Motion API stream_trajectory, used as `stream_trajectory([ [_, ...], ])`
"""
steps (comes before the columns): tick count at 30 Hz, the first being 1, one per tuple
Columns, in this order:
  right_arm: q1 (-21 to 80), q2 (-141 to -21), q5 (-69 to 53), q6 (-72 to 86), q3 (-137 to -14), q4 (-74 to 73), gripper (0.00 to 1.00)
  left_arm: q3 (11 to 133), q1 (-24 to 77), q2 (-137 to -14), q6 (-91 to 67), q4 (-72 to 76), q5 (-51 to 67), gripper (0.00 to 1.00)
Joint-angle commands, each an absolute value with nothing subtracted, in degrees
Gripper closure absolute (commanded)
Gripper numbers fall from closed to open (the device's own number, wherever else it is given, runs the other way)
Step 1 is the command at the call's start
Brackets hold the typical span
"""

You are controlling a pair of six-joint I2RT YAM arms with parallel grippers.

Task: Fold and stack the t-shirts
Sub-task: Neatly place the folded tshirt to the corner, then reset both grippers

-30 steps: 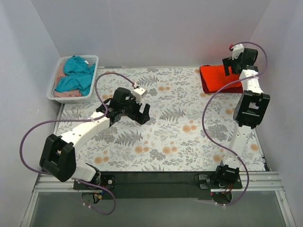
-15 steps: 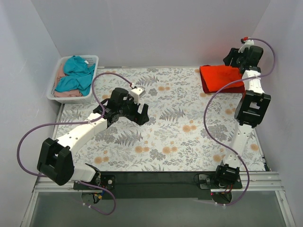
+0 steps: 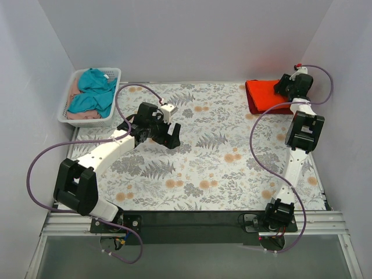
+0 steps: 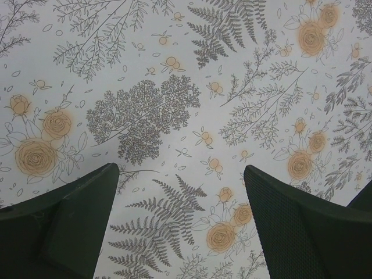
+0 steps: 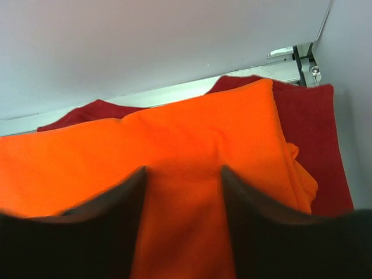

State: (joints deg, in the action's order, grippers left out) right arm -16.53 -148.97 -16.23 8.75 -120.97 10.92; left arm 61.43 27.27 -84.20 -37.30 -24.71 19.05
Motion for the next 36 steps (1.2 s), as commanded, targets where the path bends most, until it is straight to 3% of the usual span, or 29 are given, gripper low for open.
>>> stream_trajectory([
  [1,-18.9,-148.54,-13.62,11.16,-122.61,15.91,0.34,64.34,26.54,-83.85,-36.3,-26.28,19.86,0.11],
  [4,-18.9,-144.77,-17.21,12.04,-121.47,16.78,0.17,64.25,26.37,-83.5,-36.39,-26.28,20.21,0.11],
  [11,-18.81,-129.23,-26.97,14.76,-111.37,17.4,0.02,63.28,26.1,-82.27,-38.32,-24.61,21.71,0.11],
  [17,-18.19,-115.61,-34.36,13.37,-101.96,8.9,0.02,66.17,22.86,-81.83,-43.68,-25.92,25.75,0.07],
  [26,-16.26,-96.97,-40.96,-7.71,-91.08,-25.28,0.02,75.23,20.48,-86.66,-45.0,-39.72,21.45,0.04],
  [30,-15.29,-90.98,-41.31,-15.28,-82.02,-40.03,0.02,71.83,18.64,-84.47,-45.53,-41.57,21.17,0.03],
  [36,-14.68,-78.24,-42.54,-21.61,-65.69,-45.52,0.02,61.63,16.27,-76.74,-43.95,-42.19,20.74,0.02],
])
